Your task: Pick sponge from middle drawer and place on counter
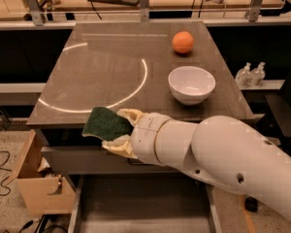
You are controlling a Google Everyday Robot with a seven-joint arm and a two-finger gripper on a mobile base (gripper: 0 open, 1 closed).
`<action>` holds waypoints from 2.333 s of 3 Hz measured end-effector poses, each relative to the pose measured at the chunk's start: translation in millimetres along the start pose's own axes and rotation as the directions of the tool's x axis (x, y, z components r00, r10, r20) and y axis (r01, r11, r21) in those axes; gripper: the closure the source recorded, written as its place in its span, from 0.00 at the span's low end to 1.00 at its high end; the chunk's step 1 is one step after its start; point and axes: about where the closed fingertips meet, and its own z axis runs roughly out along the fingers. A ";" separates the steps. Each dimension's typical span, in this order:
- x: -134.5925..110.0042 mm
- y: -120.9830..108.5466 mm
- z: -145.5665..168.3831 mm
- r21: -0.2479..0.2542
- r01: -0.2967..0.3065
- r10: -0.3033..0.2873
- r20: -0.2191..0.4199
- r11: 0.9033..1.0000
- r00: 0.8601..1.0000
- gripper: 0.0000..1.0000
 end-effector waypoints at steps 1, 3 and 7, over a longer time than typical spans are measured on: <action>-0.2 -0.6 -0.5 0.001 -0.004 0.004 -0.003 1.000 1.000 1.00; -16.6 -20.5 -13.0 0.004 -0.001 0.001 -0.070 1.000 0.998 1.00; -29.2 -163.7 102.0 -0.116 -0.114 0.092 -0.179 0.987 0.980 1.00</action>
Offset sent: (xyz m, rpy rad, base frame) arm 0.0104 -0.0120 0.0093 -0.0010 0.0660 -0.0764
